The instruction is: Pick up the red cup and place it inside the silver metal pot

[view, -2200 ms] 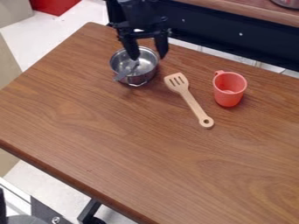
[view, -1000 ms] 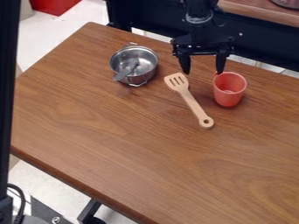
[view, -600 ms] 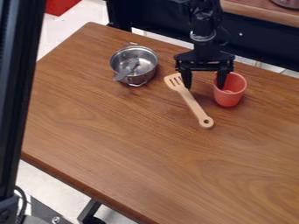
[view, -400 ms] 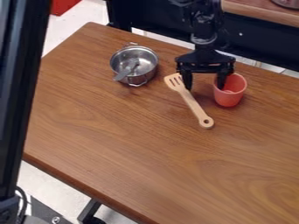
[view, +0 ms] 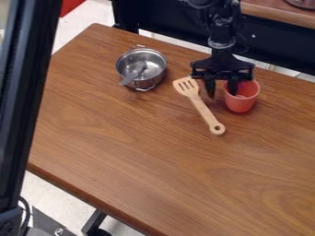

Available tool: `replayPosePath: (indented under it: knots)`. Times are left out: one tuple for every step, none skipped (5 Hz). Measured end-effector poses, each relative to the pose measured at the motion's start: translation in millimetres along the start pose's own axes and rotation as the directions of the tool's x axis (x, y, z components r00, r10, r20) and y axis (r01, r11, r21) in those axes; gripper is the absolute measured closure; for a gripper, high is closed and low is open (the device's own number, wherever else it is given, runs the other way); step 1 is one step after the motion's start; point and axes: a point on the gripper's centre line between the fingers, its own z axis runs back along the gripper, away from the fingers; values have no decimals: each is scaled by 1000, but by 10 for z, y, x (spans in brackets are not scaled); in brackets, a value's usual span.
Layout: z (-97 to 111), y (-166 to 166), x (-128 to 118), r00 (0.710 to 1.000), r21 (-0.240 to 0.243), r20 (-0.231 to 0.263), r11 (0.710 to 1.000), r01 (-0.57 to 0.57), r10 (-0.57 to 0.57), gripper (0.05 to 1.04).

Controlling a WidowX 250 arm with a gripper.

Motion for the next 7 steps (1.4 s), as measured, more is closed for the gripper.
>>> replayPosePath:
  knots:
    - [20, 31, 28, 999, -22, -19, 999, 45, -45, 900]
    - [7, 75, 23, 999, -31, -27, 999, 44, -45, 1014]
    - [-10, 148, 11, 998, -36, -31, 998, 46, -47, 1026]
    - [1, 224, -32, 996, -49, -64, 997, 59, -62, 1026]
    - [126, 403, -41, 995, -67, -84, 997, 45, -50, 1026]
    - [322, 700, 79, 999, -78, -47, 997, -6, 3, 1026]
    - [519, 1072, 142, 999, -89, -24, 996, -26, 24, 1026]
